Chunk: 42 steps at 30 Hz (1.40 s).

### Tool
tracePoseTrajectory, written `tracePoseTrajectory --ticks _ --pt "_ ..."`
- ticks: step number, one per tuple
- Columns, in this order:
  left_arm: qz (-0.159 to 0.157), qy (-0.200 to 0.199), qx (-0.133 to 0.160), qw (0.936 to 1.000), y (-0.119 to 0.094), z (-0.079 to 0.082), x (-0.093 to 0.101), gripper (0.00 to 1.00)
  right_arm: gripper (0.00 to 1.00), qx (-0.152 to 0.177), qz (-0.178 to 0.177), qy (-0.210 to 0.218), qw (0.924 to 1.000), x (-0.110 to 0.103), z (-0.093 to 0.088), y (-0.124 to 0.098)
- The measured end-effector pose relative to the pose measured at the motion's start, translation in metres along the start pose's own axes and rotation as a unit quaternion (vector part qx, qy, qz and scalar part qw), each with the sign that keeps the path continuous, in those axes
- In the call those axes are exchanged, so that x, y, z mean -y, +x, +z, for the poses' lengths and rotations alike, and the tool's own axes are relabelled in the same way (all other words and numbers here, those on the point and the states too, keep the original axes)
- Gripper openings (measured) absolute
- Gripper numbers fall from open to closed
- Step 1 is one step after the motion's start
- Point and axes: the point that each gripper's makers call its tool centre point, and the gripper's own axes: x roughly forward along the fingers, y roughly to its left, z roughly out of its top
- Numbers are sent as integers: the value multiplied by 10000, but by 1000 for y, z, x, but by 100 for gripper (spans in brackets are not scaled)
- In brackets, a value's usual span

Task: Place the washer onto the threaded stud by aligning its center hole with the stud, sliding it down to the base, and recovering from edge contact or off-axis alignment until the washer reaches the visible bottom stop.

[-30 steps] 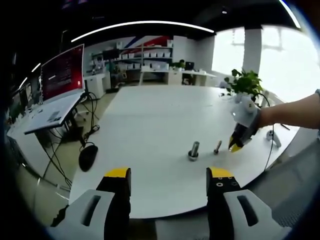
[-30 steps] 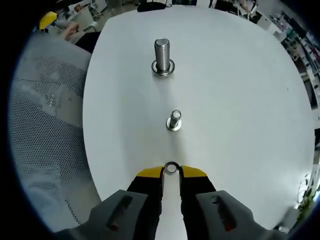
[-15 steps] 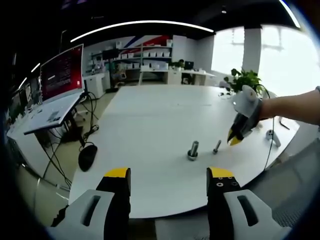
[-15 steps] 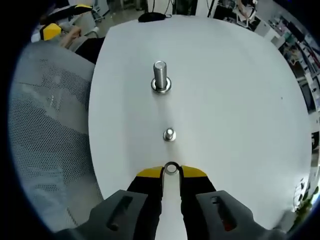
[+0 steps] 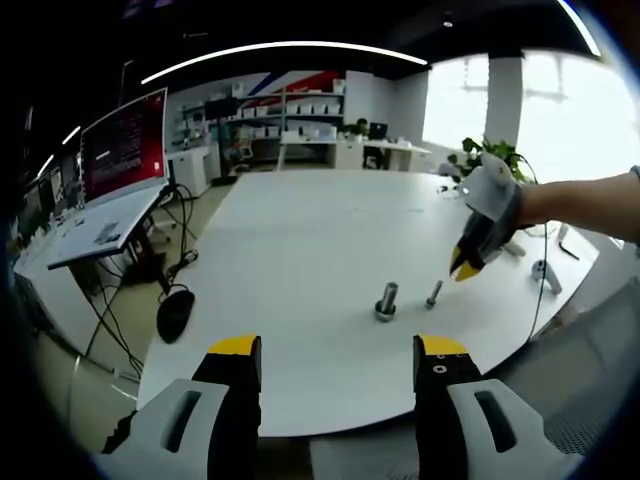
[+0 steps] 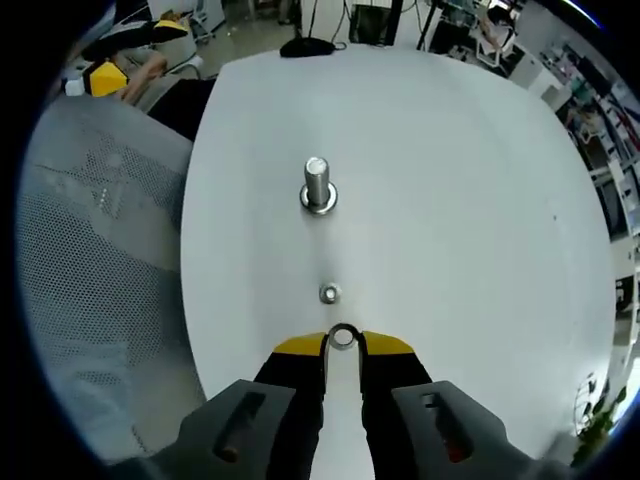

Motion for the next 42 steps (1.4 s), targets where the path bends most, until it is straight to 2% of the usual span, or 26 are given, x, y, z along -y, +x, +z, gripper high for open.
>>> tracePoseTrajectory --ticks 27,42 --pt "16 -10 10 10000 0 0 0 60 14 89 50 -183 9998 -8 19 2" --pt "20 -12 4 10000 0 0 -1 60 14 112 52 -238 9996 -5 25 6"
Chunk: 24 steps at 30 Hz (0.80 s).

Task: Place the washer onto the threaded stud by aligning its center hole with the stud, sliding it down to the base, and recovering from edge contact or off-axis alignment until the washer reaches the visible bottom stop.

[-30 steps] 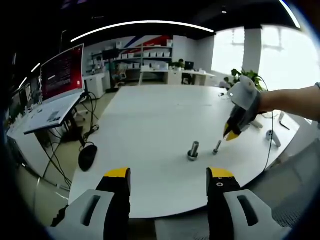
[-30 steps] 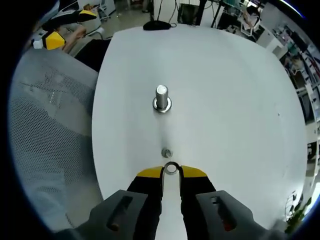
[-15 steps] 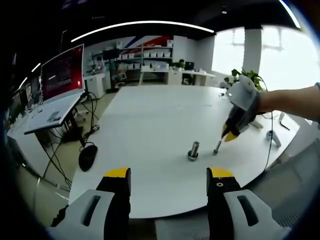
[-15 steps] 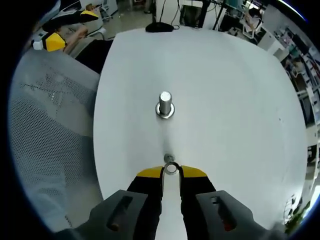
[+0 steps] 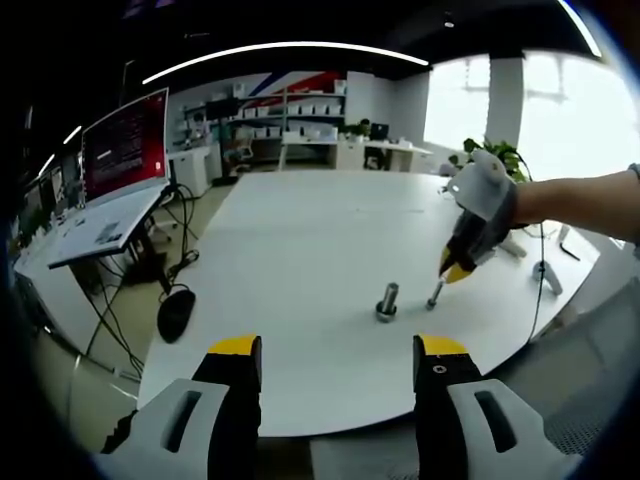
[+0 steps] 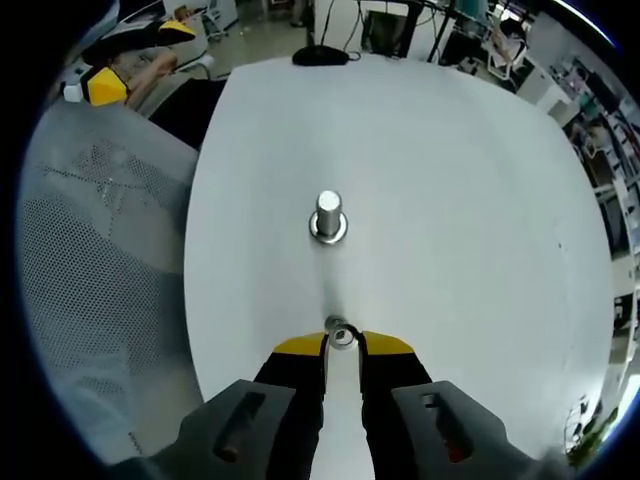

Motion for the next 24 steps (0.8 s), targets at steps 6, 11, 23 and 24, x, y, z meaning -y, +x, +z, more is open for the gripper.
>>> tracePoseTrajectory --ticks 6,11,23,24 --pt "-1 3 -5 10000 0 0 0 60 14 -21 29 -30 10000 -1 2 4" --pt "6 -11 3 10000 0 0 0 60 14 -16 43 -27 10000 -2 4 4" --pt "11 -18 3 10000 0 0 -1 60 14 -38 94 -60 9999 -6 4 7" --pt "8 -16 3 10000 0 0 -1 60 14 -36 90 -52 9999 -6 4 7"
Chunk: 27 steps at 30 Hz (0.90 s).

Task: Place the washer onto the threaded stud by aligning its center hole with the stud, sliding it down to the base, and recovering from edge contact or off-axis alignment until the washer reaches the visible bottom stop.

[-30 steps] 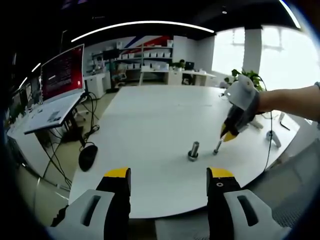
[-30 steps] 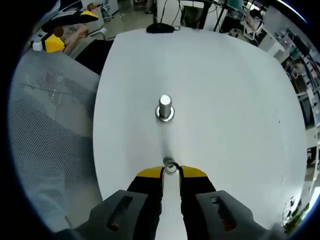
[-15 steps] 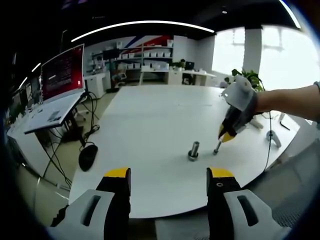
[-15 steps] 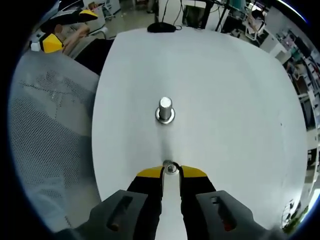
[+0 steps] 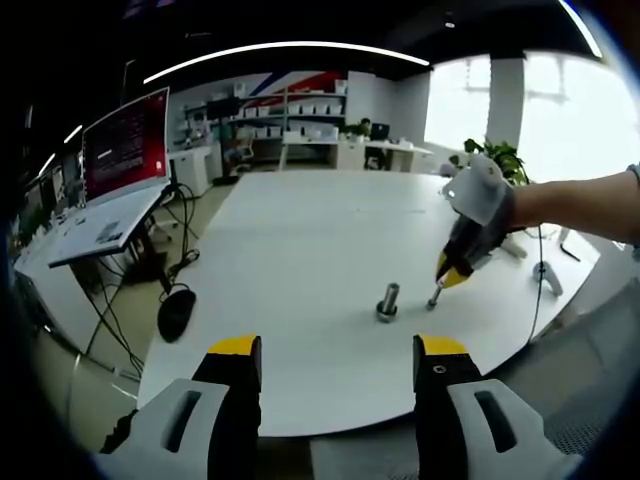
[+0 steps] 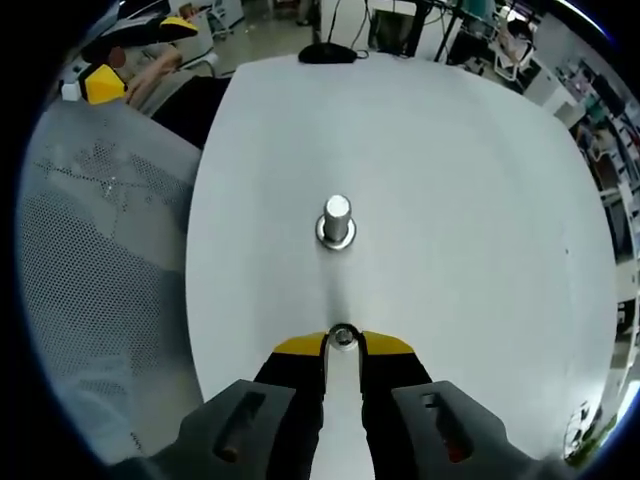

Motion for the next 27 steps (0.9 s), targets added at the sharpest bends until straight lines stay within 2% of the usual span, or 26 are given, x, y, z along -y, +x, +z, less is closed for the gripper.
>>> tracePoseTrajectory --ticks 27 --pt "-7 15 -19 10000 0 -1 0 60 14 -25 -46 32 10000 2 -7 1"
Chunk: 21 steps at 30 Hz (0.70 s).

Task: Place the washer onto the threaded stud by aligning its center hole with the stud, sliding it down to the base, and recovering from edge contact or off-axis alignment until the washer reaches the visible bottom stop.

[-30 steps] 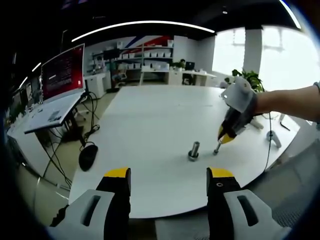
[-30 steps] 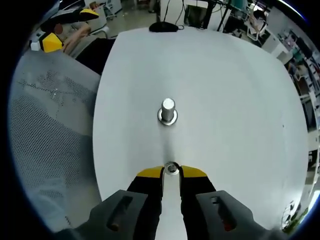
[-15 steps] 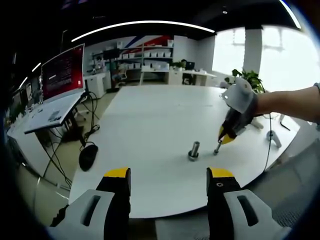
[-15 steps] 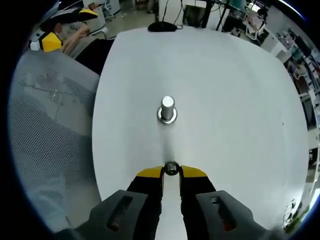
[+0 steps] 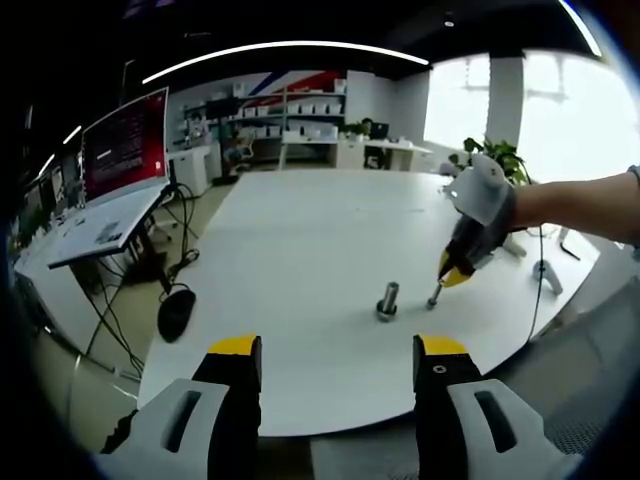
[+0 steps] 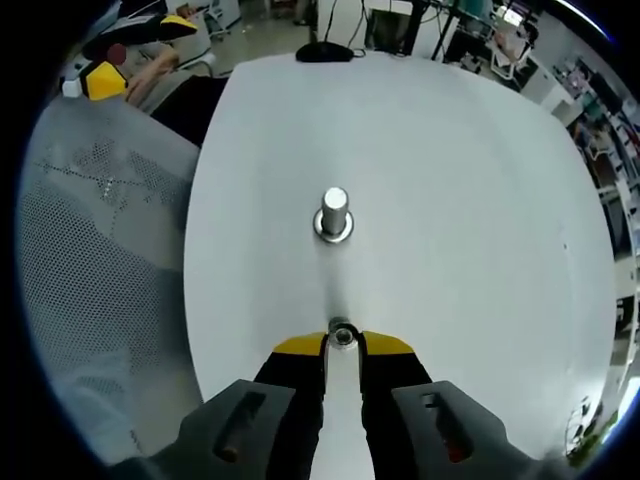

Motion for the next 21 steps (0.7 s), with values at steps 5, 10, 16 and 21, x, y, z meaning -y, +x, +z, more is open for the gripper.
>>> tracePoseTrajectory --ticks 5,10,16,21 --pt "-6 5 -11 10000 0 0 0 60 14 -15 -8 9 10000 0 0 2" --pt "-14 11 -20 10000 0 -1 0 60 14 -13 -12 -21 10000 -1 2 1" --pt "-18 12 -15 10000 1 0 1 60 14 65 -29 -83 9999 -1 10 -5" --pt "-20 10 -19 10000 1 0 1 60 14 7 -11 -89 10000 -1 9 -2"
